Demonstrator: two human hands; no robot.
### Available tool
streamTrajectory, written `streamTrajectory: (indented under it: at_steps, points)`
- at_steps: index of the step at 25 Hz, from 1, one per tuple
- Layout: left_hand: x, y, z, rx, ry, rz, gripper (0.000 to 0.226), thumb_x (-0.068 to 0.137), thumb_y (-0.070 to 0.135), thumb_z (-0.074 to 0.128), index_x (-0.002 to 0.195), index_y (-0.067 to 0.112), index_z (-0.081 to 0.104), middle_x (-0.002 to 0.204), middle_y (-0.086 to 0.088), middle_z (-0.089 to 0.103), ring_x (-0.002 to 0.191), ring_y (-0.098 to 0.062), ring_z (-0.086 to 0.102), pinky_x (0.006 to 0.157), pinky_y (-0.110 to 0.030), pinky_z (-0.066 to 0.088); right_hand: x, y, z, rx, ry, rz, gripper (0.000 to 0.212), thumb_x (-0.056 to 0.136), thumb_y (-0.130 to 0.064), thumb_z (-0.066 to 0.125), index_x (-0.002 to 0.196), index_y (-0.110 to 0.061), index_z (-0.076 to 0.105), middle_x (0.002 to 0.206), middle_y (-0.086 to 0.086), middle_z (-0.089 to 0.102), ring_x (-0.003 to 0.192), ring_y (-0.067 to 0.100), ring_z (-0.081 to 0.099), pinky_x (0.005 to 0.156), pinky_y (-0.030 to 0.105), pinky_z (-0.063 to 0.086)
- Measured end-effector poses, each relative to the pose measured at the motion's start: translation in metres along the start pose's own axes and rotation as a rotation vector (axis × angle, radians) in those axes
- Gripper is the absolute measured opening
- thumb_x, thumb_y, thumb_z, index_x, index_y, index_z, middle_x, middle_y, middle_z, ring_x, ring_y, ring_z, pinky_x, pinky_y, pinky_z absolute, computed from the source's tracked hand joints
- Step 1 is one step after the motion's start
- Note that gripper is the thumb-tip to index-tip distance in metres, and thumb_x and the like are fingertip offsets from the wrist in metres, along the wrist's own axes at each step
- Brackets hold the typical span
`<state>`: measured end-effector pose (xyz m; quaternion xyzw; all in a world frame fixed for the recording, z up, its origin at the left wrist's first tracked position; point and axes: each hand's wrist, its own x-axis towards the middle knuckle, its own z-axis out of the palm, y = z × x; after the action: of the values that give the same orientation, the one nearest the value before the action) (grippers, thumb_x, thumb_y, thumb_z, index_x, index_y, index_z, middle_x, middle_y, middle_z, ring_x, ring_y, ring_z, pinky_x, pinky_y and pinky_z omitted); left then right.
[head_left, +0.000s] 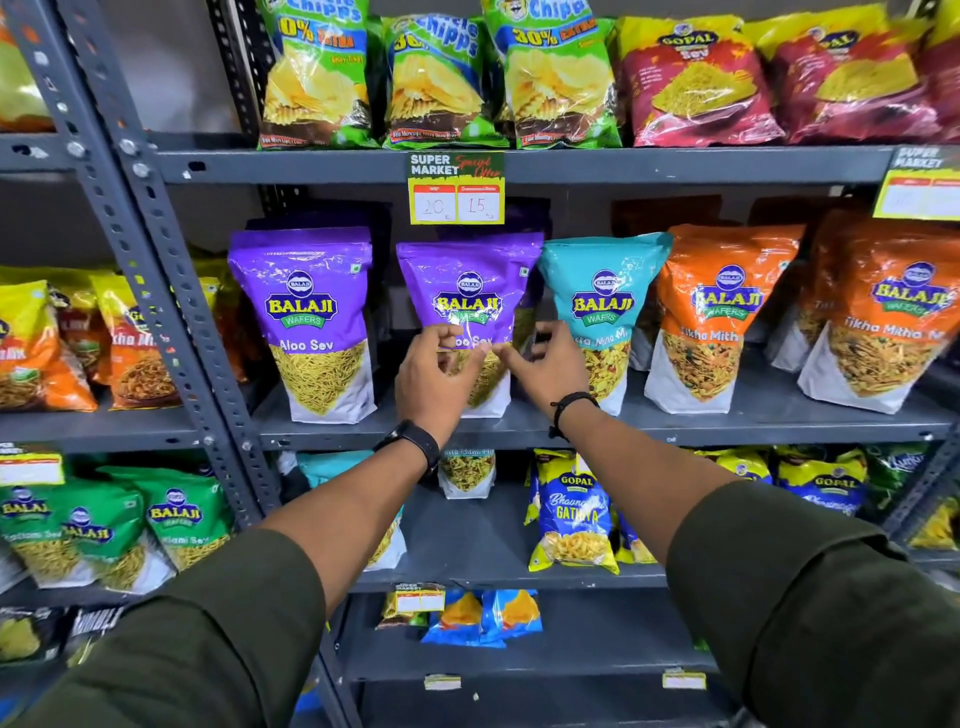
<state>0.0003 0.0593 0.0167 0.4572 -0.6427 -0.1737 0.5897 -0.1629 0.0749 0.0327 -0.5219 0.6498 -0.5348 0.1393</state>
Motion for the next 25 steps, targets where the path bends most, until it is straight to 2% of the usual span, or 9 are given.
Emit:
streamTrajectory:
  at_steps: [2, 4, 8, 10, 14, 18, 20, 22, 25]
  points:
    - [-0.003, 0.014, 0.01, -0.023, -0.054, -0.015, 0.053, 0.079, 0.07, 0.079, 0.113, 0.031, 0.069, 0.102, 0.009, 0.075, 0.088, -0.012, 0.075, 0.085, -0.036, 0.065, 0.001, 0.001, -0.016, -0.001, 0.033, -0.005, 0.072, 0.075, -0.054, 0.082, 0.126, -0.013, 0.053, 0.101, 0.005, 0.065, 0.09, 0.021, 0.063, 0.078, 0.032, 0.049]
    - [-0.008, 0.029, 0.025, -0.069, -0.126, -0.041, 0.052, 0.082, 0.061, 0.085, 0.118, 0.026, 0.071, 0.102, 0.008, 0.073, 0.088, -0.011, 0.075, 0.089, -0.038, 0.065, 0.0, 0.007, -0.035, -0.013, 0.066, -0.006, 0.068, 0.075, -0.053, 0.082, 0.123, -0.014, 0.053, 0.108, 0.007, 0.066, 0.096, 0.021, 0.064, 0.082, 0.033, 0.051]
    - [-0.018, 0.048, 0.062, -0.083, -0.239, -0.067, 0.058, 0.086, 0.052, 0.088, 0.131, 0.02, 0.071, 0.113, -0.001, 0.075, 0.1, -0.02, 0.075, 0.096, -0.041, 0.064, -0.004, 0.025, -0.073, -0.024, 0.119, 0.05, 0.063, 0.074, -0.045, 0.084, 0.119, -0.013, 0.053, 0.116, 0.012, 0.068, 0.105, 0.026, 0.068, 0.087, 0.042, 0.057]
    - [-0.021, 0.053, 0.076, -0.086, -0.283, -0.088, 0.067, 0.087, 0.052, 0.087, 0.141, 0.019, 0.066, 0.127, -0.008, 0.076, 0.114, -0.024, 0.075, 0.101, -0.042, 0.062, -0.004, 0.034, -0.089, -0.062, 0.138, 0.055, 0.064, 0.076, -0.044, 0.084, 0.122, -0.012, 0.051, 0.121, 0.012, 0.065, 0.111, 0.028, 0.064, 0.089, 0.043, 0.055]
    - [-0.017, 0.058, 0.103, -0.072, -0.368, -0.145, 0.087, 0.09, 0.05, 0.084, 0.162, 0.02, 0.045, 0.155, -0.012, 0.063, 0.139, -0.028, 0.065, 0.112, -0.039, 0.053, 0.009, 0.053, -0.111, -0.087, 0.075, 0.124, 0.083, 0.077, -0.049, 0.082, 0.14, -0.012, 0.042, 0.143, 0.015, 0.055, 0.132, 0.034, 0.054, 0.106, 0.049, 0.049]
    - [-0.009, 0.053, 0.116, -0.011, -0.44, -0.151, 0.09, 0.094, 0.051, 0.08, 0.167, 0.024, 0.035, 0.16, -0.007, 0.06, 0.142, -0.031, 0.061, 0.109, -0.038, 0.048, 0.026, 0.065, -0.108, -0.034, -0.004, 0.163, 0.103, 0.081, -0.045, 0.082, 0.159, -0.013, 0.023, 0.164, 0.011, 0.036, 0.152, 0.03, 0.035, 0.121, 0.048, 0.036]
    - [-0.007, 0.047, 0.118, -0.044, -0.482, -0.172, 0.094, 0.086, 0.063, 0.08, 0.164, 0.028, 0.039, 0.158, -0.004, 0.062, 0.143, -0.029, 0.062, 0.117, -0.044, 0.05, 0.031, 0.07, -0.105, -0.016, -0.057, 0.146, 0.099, 0.084, -0.039, 0.08, 0.16, -0.014, 0.022, 0.165, 0.009, 0.035, 0.151, 0.028, 0.036, 0.121, 0.044, 0.035]
    - [-0.001, 0.026, 0.125, -0.065, -0.482, -0.18, 0.098, 0.072, 0.077, 0.076, 0.156, 0.036, 0.047, 0.15, 0.002, 0.068, 0.137, -0.024, 0.066, 0.115, -0.051, 0.055, 0.034, 0.073, -0.102, -0.001, -0.105, 0.113, 0.085, 0.087, -0.031, 0.079, 0.156, -0.015, 0.032, 0.156, 0.007, 0.047, 0.142, 0.026, 0.047, 0.114, 0.036, 0.039]
    - [0.005, -0.005, 0.138, -0.087, -0.482, -0.172, 0.086, 0.073, 0.072, 0.076, 0.15, 0.04, 0.053, 0.143, 0.006, 0.074, 0.131, -0.019, 0.07, 0.113, -0.05, 0.057, 0.032, 0.074, -0.099, 0.071, -0.125, 0.09, 0.077, 0.086, -0.025, 0.081, 0.15, -0.014, 0.039, 0.145, 0.006, 0.057, 0.123, 0.014, 0.054, 0.108, 0.032, 0.045]
